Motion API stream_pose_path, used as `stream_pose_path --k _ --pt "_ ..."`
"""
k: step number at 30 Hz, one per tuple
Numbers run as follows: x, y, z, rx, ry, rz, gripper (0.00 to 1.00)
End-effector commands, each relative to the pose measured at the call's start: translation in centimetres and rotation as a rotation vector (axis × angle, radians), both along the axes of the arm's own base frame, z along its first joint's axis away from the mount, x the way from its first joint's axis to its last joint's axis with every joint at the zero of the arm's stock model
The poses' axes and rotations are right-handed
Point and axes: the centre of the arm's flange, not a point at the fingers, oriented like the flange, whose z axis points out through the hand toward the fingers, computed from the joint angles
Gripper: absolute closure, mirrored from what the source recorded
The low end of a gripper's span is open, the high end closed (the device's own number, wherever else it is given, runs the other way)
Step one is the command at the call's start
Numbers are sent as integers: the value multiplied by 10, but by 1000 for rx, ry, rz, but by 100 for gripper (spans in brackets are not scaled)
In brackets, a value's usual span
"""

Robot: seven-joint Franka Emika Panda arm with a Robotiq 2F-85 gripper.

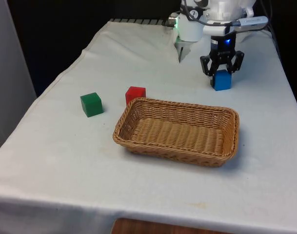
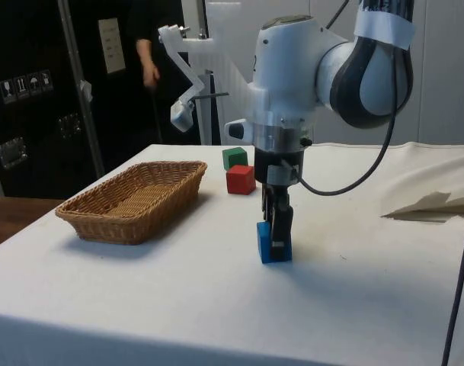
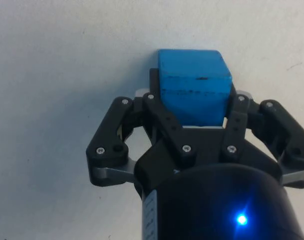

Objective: Pick up the blue cube and place it into the basket.

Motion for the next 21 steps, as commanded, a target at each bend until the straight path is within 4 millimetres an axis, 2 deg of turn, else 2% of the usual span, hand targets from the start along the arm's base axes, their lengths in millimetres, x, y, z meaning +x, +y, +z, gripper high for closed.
stream_pose_path --k 1,8,21 --pt "0 0 0 0 -1 1 98" --pt "2 0 3 0 -9 0 98" --pt "9 4 45 -25 -55 -16 98"
